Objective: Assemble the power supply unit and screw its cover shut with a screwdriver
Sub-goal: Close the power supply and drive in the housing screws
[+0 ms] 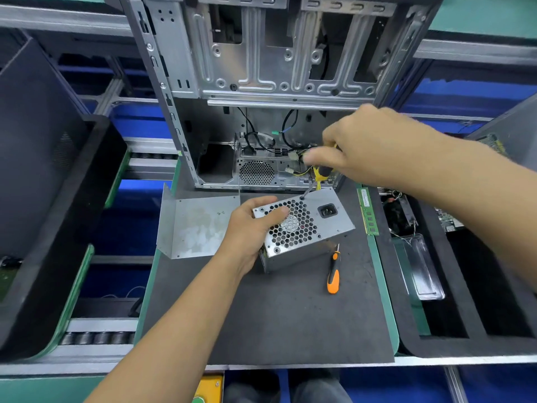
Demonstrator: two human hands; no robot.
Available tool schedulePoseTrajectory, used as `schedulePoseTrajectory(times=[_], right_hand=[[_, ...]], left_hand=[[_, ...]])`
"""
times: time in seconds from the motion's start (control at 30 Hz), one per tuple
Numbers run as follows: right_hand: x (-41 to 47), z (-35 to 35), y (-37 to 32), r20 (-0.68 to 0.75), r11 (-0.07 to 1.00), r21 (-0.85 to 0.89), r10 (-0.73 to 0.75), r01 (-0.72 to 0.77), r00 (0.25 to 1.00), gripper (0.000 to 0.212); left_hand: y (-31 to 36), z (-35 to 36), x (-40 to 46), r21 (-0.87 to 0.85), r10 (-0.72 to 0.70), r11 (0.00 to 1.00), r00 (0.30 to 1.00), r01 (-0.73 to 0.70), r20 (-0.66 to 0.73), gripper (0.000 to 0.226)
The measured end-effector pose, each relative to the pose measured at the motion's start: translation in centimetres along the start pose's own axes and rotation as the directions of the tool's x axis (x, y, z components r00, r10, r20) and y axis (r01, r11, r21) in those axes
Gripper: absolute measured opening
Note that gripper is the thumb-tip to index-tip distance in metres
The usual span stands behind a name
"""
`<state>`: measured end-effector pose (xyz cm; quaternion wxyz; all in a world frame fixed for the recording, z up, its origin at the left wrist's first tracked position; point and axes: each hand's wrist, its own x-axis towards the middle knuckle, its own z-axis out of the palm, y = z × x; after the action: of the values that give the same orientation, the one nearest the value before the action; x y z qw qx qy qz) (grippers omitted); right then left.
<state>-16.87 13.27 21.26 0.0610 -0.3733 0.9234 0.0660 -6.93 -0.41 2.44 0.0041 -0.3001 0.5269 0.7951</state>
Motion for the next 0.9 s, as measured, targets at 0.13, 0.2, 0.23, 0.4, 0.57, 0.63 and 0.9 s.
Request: schedulePoseTrajectory(times=[0.13,0.2,0.23,0.4,0.57,0.63,0.9], right_hand=[[-0.4,-1.1,0.1,0.11,0.961,0.223,-0.191,0.163,0.975,0.011],[-0.2,-1.4,0.2,0.093,0.978,0.114,-0.184,0.173,0.978,0.011],[-0.2,-1.5,0.0,0.092,0.986,0.061,-0.163,0.158,0.982,0.008],[-0.1,-0.8,-1.1,0.006,0.981,-0.185,-0.055,0.055,0.998,0.043],[-0.3,-0.7,0.0,0.113,0.988,0.13,-0.095,0.08,0.989,0.025],[-0.5,-1.1,0.3,0.104,0.968,0.189,-0.19,0.168,0.976,0.009],[-0.2,-0.6,-1.3,-0.104,0.979,-0.199,-0.068,0.046,0.992,0.056]], left_hand=[[-0.1,0.0,0.1,0.025,0.011,1.0,1.0,-0.012,0.022,0.039],[-0.1,0.1,0.0,0.03,0.012,0.999,1.0,-0.012,0.02,0.043],[-0.1,0.0,0.0,0.029,0.009,1.0,1.0,-0.009,0.018,0.046],[-0.2,-0.2,0.2,-0.013,-0.005,1.0,0.999,0.006,0.045,0.038],[-0.2,-0.3,0.2,0.014,0.02,1.0,0.999,-0.021,0.031,0.035],[-0.3,-0.2,0.1,0.041,0.033,0.999,0.999,-0.034,0.029,0.035],[-0.6,0.0,-0.2,0.029,0.042,0.999,0.999,-0.043,0.029,0.037]])
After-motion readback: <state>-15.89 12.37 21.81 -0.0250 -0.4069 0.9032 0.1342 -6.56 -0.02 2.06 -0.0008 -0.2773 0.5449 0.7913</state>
